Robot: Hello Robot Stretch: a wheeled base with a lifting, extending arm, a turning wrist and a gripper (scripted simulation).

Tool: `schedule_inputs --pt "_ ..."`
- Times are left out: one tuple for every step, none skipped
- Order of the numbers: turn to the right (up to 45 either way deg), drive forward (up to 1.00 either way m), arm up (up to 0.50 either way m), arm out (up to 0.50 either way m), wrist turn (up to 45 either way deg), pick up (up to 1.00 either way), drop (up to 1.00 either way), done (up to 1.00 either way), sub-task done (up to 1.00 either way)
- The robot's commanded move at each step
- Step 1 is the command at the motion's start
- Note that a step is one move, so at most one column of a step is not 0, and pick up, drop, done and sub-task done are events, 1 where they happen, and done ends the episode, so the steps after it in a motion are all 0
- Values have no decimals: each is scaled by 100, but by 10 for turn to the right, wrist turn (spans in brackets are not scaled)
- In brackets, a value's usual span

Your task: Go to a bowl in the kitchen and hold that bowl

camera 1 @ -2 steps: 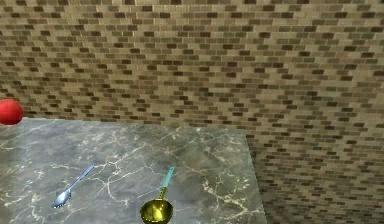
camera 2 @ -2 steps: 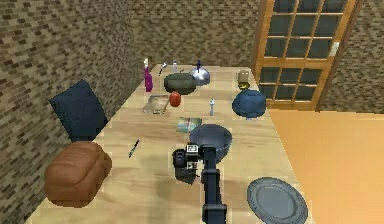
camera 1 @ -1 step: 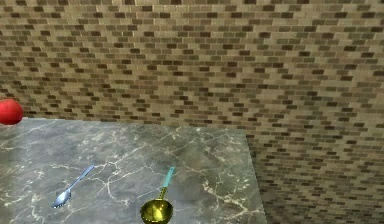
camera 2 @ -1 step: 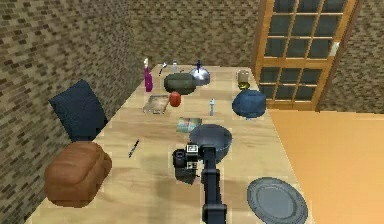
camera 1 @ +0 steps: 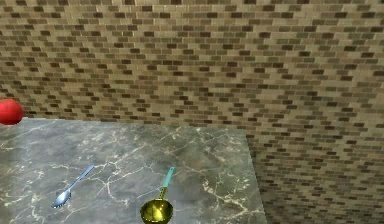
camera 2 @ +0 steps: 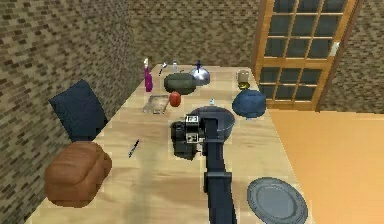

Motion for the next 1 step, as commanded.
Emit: schedule_inputs --pt "0 0 0 0 0 0 0 100 0"
